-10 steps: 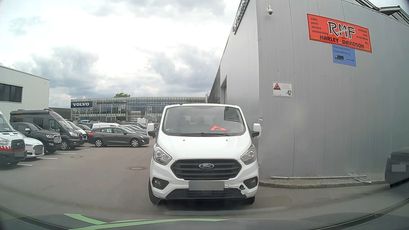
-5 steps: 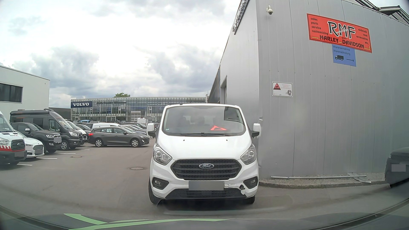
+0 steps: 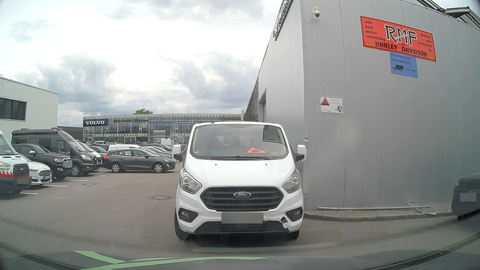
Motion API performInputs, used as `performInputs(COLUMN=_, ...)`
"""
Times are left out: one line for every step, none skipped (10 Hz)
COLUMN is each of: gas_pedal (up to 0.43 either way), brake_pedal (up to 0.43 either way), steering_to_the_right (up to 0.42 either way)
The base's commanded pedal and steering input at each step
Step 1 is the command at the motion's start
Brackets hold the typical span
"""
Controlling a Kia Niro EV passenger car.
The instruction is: Follow the waypoints while adhering to traffic rules and regulations
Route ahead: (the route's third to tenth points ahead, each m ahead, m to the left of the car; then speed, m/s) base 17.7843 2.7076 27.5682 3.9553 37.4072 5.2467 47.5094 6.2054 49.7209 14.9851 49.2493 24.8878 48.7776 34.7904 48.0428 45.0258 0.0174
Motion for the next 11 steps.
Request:
performInputs(gas_pedal=0.0, brake_pedal=0.463, steering_to_the_right=-0.462)
performInputs(gas_pedal=0.0, brake_pedal=0.457, steering_to_the_right=-0.462)
performInputs(gas_pedal=0.0, brake_pedal=0.451, steering_to_the_right=-0.462)
performInputs(gas_pedal=0.0, brake_pedal=0.433, steering_to_the_right=-0.463)
performInputs(gas_pedal=0.0, brake_pedal=0.427, steering_to_the_right=-0.462)
performInputs(gas_pedal=0.0, brake_pedal=0.421, steering_to_the_right=-0.462)
performInputs(gas_pedal=0.0, brake_pedal=0.421, steering_to_the_right=-0.462)
performInputs(gas_pedal=0.0, brake_pedal=0.421, steering_to_the_right=-0.462)
performInputs(gas_pedal=0.0, brake_pedal=0.421, steering_to_the_right=-0.462)
performInputs(gas_pedal=0.0, brake_pedal=0.415, steering_to_the_right=-0.462)
performInputs(gas_pedal=0.0, brake_pedal=0.415, steering_to_the_right=-0.463)
